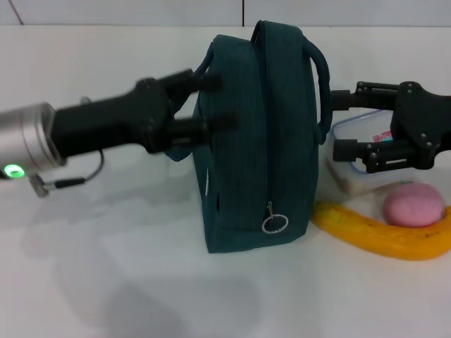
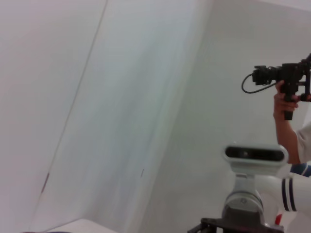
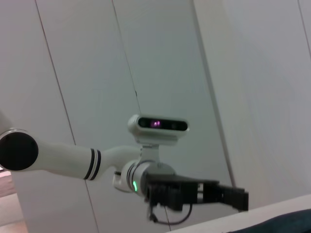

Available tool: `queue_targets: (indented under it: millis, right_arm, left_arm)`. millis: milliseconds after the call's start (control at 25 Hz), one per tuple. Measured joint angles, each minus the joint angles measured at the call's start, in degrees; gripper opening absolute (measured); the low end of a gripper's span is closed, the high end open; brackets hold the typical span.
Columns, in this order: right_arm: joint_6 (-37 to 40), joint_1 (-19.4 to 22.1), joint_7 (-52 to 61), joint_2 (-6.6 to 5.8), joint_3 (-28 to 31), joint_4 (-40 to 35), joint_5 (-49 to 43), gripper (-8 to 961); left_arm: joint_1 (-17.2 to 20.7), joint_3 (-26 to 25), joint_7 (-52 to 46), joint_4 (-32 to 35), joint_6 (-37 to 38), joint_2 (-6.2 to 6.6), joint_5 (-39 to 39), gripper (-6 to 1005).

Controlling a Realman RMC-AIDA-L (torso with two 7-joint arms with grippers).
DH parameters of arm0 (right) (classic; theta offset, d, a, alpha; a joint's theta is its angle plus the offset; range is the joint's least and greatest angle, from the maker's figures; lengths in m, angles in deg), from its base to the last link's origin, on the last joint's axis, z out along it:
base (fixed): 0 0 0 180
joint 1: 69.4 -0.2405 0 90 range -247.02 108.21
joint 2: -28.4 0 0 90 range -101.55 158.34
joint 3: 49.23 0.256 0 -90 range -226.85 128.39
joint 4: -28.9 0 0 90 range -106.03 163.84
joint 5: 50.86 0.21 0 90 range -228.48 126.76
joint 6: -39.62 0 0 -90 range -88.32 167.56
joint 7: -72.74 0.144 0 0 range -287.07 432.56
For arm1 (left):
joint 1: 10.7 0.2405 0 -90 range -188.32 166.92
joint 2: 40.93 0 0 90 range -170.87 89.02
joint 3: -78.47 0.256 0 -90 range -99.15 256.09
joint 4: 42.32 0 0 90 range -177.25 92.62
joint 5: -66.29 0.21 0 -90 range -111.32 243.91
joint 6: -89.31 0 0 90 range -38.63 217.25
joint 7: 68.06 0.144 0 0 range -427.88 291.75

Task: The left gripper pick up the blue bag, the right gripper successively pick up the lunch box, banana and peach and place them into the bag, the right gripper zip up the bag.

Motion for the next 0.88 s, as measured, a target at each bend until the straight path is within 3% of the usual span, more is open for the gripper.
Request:
queue_targets:
  millis: [200,240,560,720,880]
  right_arm:
    - [0.3,1.3,-0.5,-0.74,3.7,0.0,0.0,858]
    - [0.3,1.3,-0.5,-0.74,3.7,0.0,0.0,858]
    - [0.1,4.6,-1.9,-1.26,6.9,0.1,-0.3,858]
    - [0.2,6.3,-2.1,-1.33,8.7,0.2,-0.5,858]
    - [0.3,7.7,-3.4,-1.31,8.9,0.2,-0.6,858]
  left_arm:
    - [0.2,-0.3,-12.1,7.0,-0.9,1.59,1.2,867]
    - [0.3,-1.5,-20.4,10.6,-2.6,2.72,2.2,867]
    - [-1.3,-4.0,-42.4,13.4,-5.0,5.19,8.8,864]
    - [-3.5,-3.6,-54.7,18.5,-5.0,5.3,14.8,861]
    - [-5.5,-2.2,-62.8,24.2,-5.0,3.78,21.6,861]
